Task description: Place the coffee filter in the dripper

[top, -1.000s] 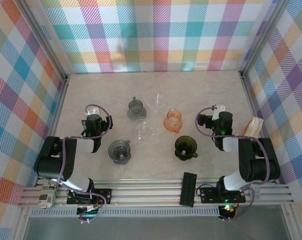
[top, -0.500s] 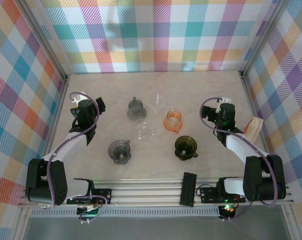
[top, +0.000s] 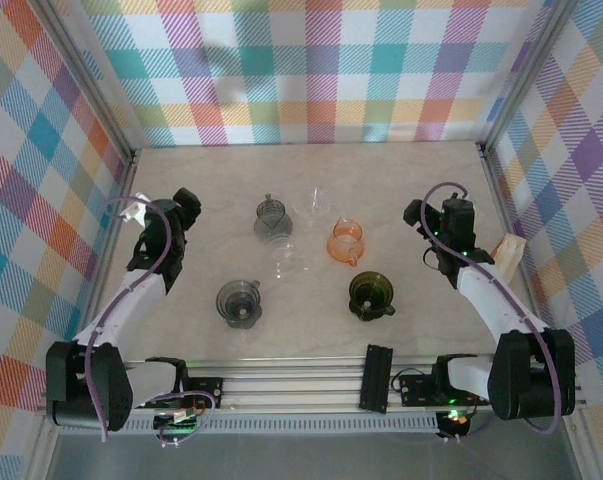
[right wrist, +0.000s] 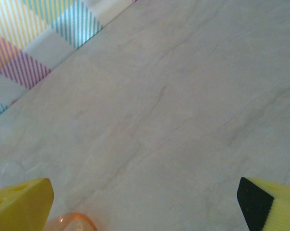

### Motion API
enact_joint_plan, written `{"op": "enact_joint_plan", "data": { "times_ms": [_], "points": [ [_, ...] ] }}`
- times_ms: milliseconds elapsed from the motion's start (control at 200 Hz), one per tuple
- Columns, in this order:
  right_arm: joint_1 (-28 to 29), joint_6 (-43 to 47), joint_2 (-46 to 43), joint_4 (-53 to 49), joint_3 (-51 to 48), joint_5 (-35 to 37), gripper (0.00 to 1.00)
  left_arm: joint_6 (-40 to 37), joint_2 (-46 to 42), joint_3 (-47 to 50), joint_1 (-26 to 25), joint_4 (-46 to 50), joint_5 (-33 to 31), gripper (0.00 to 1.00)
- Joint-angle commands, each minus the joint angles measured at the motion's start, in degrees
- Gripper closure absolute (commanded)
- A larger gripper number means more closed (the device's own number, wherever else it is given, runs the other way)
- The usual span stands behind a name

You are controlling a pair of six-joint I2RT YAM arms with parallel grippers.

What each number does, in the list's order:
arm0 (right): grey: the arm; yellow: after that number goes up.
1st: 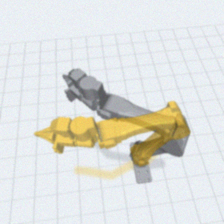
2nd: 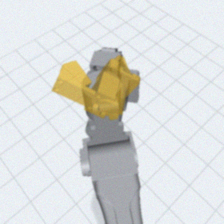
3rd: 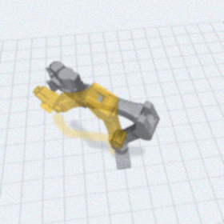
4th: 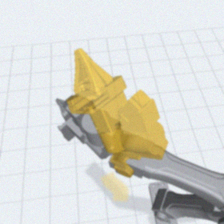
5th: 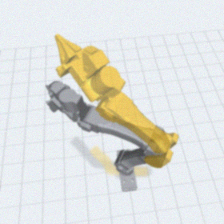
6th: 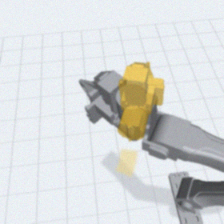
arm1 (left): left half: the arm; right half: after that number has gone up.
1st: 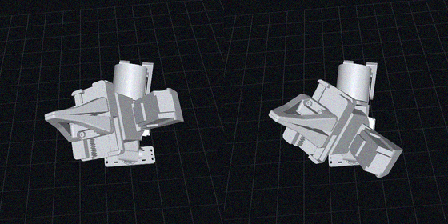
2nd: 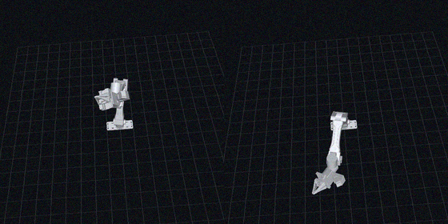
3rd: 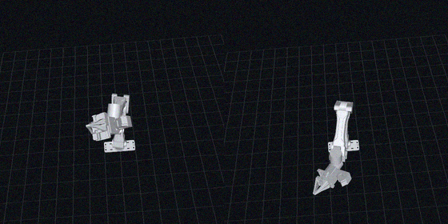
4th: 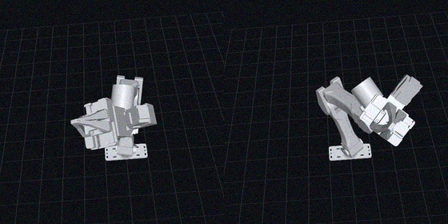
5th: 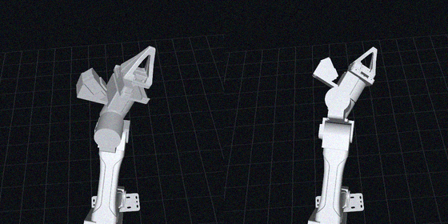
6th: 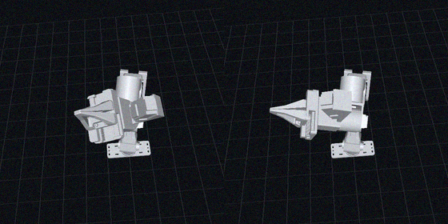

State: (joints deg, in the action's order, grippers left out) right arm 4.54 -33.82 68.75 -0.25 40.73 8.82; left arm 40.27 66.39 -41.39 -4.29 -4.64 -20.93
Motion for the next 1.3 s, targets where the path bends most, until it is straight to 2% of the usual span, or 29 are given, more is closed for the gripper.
{"op": "enact_joint_plan", "data": {
  "times_ms": [0, 95, 265, 420, 575, 710, 775, 800, 830, 1055, 1295],
  "points": [
    [0.6, 1.3, -1.6, -4.7, 1.7, -6.0, 0.01, 7.7, -1.8, -1.5, 0.8, 5.5, 0.9, 0.0],
    [2.5, 3.5, -2.4, -9.0, 2.9, -7.1, 0.01, 7.3, -2.5, -3.5, 0.8, 8.8, 6.9, 0.0],
    [9.1, 9.0, -4.3, -10.7, 2.1, -11.6, 0.01, 5.2, -0.7, -8.5, 0.2, 17.3, 24.1, 0.0],
    [18.3, 13.1, -2.3, -12.7, 3.9, -14.3, 0.02, 5.2, -1.8, -8.6, -2.6, 23.6, 30.4, 0.01],
    [26.3, 14.4, 1.5, -10.4, 5.9, -16.5, 0.06, 4.9, -8.1, -4.7, -6.6, 25.4, 30.4, 0.05],
    [32.5, 15.3, 7.7, -9.7, 10.7, -15.0, 0.1, 3.5, -13.2, -2.5, -7.6, 29.5, 29.7, 0.06],
    [34.3, 15.7, 12.2, -10.3, 14.2, -14.4, 0.15, 3.0, -15.1, -1.8, -7.7, 31.8, 29.6, 0.06],
    [34.7, 15.7, 14.0, -10.5, 15.6, -14.3, 0.17, 2.7, -15.7, -1.6, -7.7, 32.7, 29.5, 0.06],
    [35.2, 15.8, 16.1, -10.7, 17.2, -14.5, 0.21, 2.5, -16.6, -1.2, -7.7, 33.7, 29.4, 0.0],
    [37.6, 16.1, 28.9, -12.1, 28.6, -12.2, 0.33, 3.6, -24.9, 2.8, -7.7, 35.7, 28.5, 0.0],
    [38.0, 16.8, 37.3, -17.0, 37.9, -9.2, 0.45, 3.7, -26.9, 3.4, -7.7, 37.1, 29.6, 0.0]
  ]
}}
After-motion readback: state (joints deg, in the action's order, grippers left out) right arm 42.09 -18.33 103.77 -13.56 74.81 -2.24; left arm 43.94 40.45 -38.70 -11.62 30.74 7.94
